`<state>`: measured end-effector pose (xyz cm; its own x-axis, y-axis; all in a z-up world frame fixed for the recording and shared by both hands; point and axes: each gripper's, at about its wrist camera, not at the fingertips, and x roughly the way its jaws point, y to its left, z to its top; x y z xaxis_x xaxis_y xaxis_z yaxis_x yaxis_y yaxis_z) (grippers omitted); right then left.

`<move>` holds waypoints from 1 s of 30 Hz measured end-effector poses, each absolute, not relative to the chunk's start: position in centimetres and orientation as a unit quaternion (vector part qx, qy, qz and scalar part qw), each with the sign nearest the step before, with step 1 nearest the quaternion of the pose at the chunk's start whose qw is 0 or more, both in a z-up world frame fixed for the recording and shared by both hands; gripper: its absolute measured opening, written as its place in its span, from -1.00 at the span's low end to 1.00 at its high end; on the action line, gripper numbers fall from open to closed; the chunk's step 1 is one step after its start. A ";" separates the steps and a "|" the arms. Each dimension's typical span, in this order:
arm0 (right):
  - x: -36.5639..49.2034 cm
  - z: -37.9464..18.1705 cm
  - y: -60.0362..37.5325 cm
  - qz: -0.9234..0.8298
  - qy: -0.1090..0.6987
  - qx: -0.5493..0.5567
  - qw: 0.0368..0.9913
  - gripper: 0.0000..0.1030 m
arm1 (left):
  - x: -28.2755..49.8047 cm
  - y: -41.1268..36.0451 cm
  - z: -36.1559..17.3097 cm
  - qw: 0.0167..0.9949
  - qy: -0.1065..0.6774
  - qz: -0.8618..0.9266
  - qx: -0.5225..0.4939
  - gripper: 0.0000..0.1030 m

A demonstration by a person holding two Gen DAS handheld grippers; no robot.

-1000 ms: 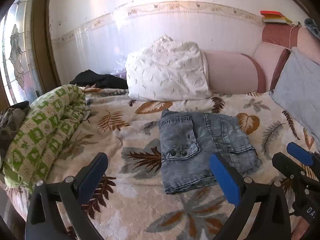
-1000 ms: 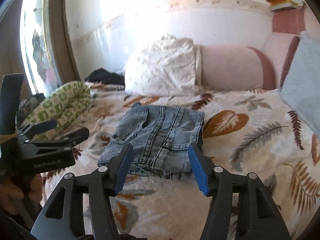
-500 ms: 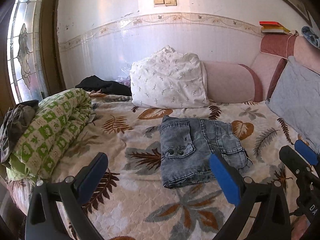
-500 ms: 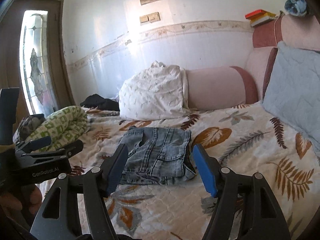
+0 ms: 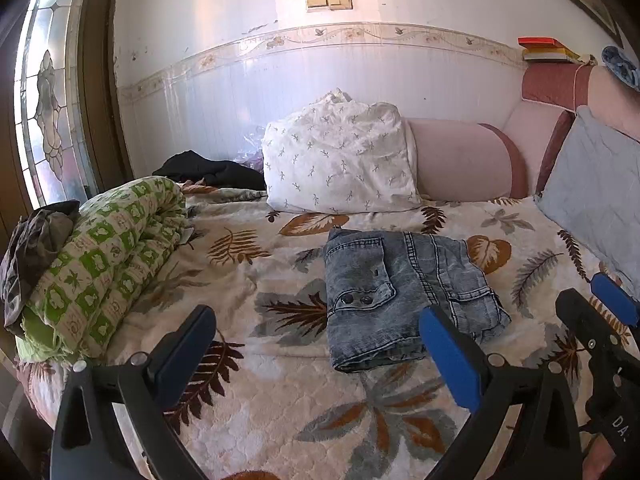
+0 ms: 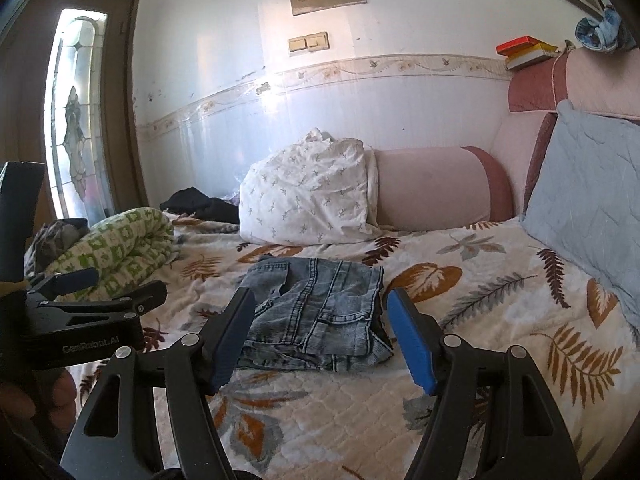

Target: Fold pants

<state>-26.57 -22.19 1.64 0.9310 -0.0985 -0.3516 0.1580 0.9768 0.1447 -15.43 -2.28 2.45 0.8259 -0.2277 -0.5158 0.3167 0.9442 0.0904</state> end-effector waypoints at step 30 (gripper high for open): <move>-26.0 1.3 -22.8 -0.070 0.178 0.086 0.978 0.35 | -14.6 -2.2 2.0 0.950 0.262 -0.148 0.088 0.99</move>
<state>-25.96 -22.76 1.28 0.9267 -0.1060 -0.3605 0.1673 0.9754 0.1433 -14.64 -2.15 2.05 0.8191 -0.2342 -0.5237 0.3269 0.9407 0.0906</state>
